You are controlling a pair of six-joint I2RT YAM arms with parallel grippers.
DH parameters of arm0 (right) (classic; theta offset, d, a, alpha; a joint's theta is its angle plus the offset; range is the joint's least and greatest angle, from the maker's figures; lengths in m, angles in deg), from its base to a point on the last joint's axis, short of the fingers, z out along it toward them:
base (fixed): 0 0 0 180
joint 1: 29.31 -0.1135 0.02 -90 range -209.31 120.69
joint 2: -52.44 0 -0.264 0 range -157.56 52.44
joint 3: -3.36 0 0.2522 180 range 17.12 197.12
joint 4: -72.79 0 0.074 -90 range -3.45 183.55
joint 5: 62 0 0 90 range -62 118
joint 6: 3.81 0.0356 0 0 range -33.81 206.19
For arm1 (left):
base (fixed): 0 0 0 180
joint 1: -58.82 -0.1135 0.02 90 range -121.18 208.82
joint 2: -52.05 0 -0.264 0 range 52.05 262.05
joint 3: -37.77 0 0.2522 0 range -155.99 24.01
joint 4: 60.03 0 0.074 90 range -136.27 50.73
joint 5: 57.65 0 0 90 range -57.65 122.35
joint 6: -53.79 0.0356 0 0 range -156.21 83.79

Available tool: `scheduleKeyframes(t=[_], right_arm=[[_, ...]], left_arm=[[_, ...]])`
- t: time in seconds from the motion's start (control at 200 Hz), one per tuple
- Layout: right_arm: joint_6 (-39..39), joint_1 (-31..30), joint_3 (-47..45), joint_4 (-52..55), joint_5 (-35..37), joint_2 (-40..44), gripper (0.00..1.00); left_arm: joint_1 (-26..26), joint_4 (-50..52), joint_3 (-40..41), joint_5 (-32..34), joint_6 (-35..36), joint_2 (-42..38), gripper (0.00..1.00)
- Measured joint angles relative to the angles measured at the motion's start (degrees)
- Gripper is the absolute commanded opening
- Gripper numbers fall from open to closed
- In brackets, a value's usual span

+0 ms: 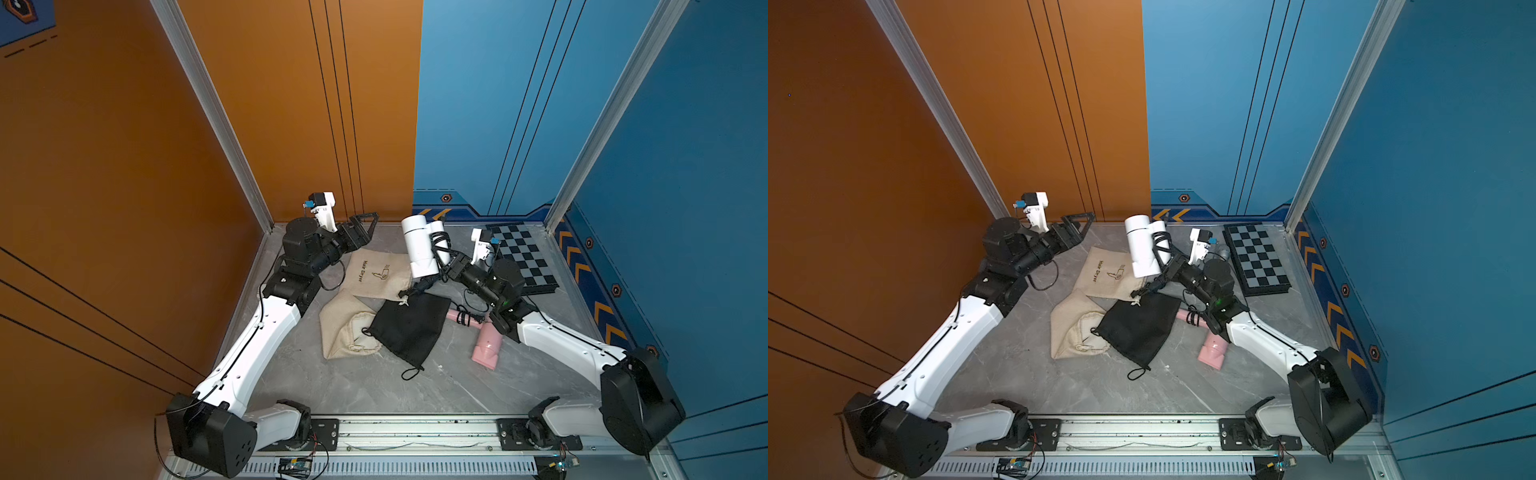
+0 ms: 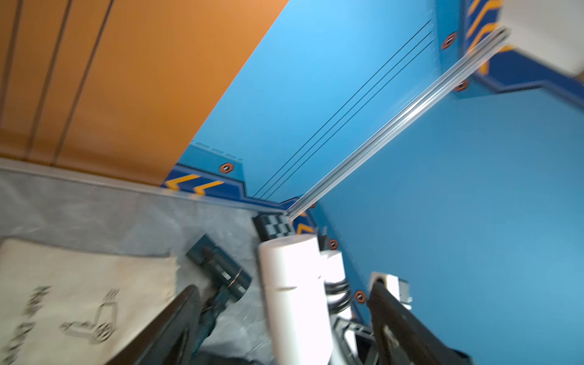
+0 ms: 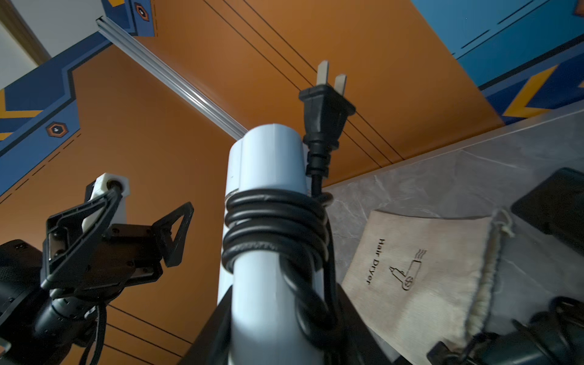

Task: Pack away hair dryers
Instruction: Adjust the hair dryer, then pick up the drawstring bag from the center of the board.

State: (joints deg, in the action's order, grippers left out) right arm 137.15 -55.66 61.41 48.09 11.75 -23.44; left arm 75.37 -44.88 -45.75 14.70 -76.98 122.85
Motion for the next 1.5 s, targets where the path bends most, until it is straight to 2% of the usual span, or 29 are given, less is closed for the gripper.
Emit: scheduleKeyframes(t=[0.245,0.485,0.716,0.886,1.151,1.391,1.501], right_arm=[[-4.87,10.84,-0.07,14.58,2.64,7.13,0.32],[-9.31,15.96,0.22,28.33,2.6,10.32,0.32],[-11.17,17.18,0.22,34.12,1.86,13.27,0.32],[-11.82,17.29,0.2,35.56,1.09,15.3,0.32],[-12.2,17.31,0.2,35.98,0.98,16.87,0.32],[-12.2,17.31,0.2,36.0,-0.13,16.87,0.32],[-12.2,17.31,0.2,36.0,-0.46,16.87,0.32]], left_arm=[[2.78,27.17,-0.76,6.71,10.97,0.07,0.79],[10.8,39.19,7.15,8.68,11.45,-0.66,0.77],[20.68,48.02,6.67,13.57,17.05,0.33,0.73],[21.4,49.66,6.56,14.69,16.68,3.8,0.73],[21.22,41.86,12.0,13.07,7.43,4.55,0.72],[20.96,37.4,12.11,13.7,4.17,12.39,0.71],[20.85,35.56,12.09,14.01,3.45,15.61,0.67]])
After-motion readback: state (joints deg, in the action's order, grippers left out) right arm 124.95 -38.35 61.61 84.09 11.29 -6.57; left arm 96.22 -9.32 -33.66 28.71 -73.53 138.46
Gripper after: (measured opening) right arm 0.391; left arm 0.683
